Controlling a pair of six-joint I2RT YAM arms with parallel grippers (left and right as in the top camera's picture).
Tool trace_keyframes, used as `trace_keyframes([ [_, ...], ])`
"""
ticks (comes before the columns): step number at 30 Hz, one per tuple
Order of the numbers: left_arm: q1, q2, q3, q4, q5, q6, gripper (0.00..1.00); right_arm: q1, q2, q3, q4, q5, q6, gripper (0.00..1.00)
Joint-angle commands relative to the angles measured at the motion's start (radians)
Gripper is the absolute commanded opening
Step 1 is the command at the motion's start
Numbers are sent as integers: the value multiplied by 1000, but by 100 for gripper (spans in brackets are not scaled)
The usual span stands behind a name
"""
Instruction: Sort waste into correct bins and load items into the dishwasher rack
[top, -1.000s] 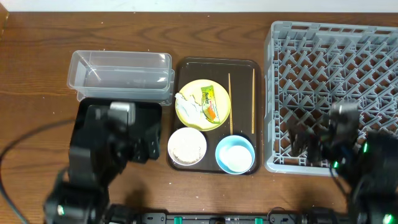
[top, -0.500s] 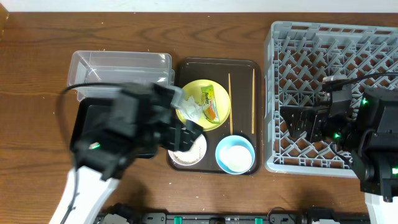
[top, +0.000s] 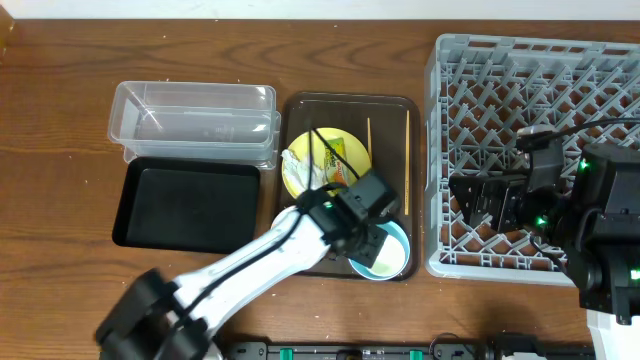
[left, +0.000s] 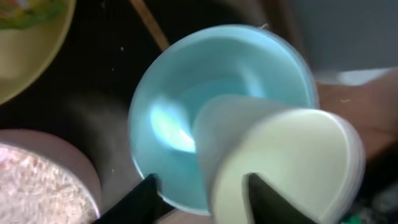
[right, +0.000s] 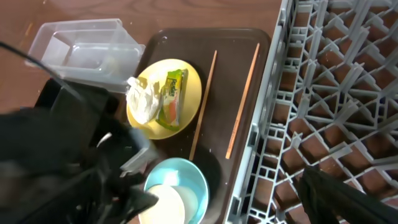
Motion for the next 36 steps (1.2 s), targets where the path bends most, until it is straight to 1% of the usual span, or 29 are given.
trace_keyframes([
  [1,0,31,-8,2,-23,-37,25,-5,-3,21,-1,-15,7,99],
  [3,0,21,0,-1,11,-37,12,-5,-3,21,-1,-15,7,99],
  [4,2,6,10,-9,20,-37,7,-5,-3,21,-1,-15,7,99],
  [8,19,-102,55,-59,22,-36,6,-5,-3,21,-1,-15,7,99],
  [10,51,-178,62,-75,27,-36,6,-5,-3,21,-1,-15,7,99],
  [12,113,-267,62,-85,67,-26,6,-5,-3,21,-2,-29,6,99],
  [14,196,-344,62,-86,172,0,6,-3,-3,21,-1,-77,-3,99],
  [16,303,-409,62,-85,341,33,6,5,1,21,5,-188,-49,96],
  [19,478,-475,61,-85,652,86,6,41,16,21,30,-404,-160,88],
  [22,620,-499,61,-85,919,118,6,116,43,21,78,-636,-285,88],
  [24,679,-499,61,-85,1043,126,6,171,56,21,126,-715,-312,88],
  [26,715,-499,61,-85,1130,126,6,243,73,21,211,-733,-284,88],
  [29,724,-499,61,-85,1181,125,6,340,101,21,333,-690,-194,87],
  [30,724,-499,61,-85,1195,126,6,370,111,21,372,-654,-163,85],
  [33,724,-499,61,-85,1231,125,6,438,137,21,440,-540,-100,83],
  [36,724,-499,61,-85,1242,125,6,488,163,21,490,-550,-97,75],
])
